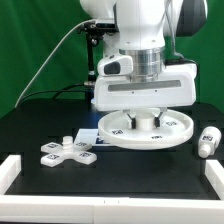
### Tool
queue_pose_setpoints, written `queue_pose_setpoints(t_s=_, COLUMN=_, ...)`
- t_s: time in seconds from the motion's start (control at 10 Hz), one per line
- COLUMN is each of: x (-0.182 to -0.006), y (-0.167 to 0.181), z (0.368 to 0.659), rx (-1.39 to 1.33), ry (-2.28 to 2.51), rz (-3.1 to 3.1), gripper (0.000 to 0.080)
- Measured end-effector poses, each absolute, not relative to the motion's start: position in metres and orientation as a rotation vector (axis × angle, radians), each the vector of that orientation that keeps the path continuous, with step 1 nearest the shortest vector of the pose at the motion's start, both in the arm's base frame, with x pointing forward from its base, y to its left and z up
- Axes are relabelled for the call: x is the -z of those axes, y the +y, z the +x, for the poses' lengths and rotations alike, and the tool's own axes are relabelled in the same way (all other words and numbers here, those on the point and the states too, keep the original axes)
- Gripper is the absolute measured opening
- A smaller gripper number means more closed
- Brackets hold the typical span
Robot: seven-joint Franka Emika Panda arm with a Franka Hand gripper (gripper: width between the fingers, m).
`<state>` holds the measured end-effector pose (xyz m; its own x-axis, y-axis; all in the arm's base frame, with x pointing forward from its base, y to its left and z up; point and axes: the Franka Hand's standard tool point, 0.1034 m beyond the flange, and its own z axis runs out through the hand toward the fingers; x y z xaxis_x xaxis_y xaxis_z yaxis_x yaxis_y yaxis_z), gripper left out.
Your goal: Assemble round table
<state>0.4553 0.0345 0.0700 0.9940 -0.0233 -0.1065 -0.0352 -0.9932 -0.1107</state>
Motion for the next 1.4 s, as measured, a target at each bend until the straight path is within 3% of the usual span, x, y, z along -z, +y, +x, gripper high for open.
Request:
queue_pose_setpoints(t_s=0.5, x=-0.068, y=0.036, z=0.463, rx=-0.171, ry=0.027, rz=-3.019, gripper=0.0397)
queue_pose_setpoints(t_s=0.7, x=-0.059, y=0.035, z=0.507, rx=-0.172, ry=-0.035, rz=-3.017, gripper=0.0397)
queue_pose_setpoints(t_s=0.9, x=-0.039, y=0.026, z=0.526, rx=-0.146, ry=-0.311, rz=-2.982, gripper=0.0397)
queue_pose_setpoints(t_s=1.4, x=-0.033, y=0.03, z=0.529, rx=-0.164, ry=-0.187, rz=-2.997, gripper=0.0397)
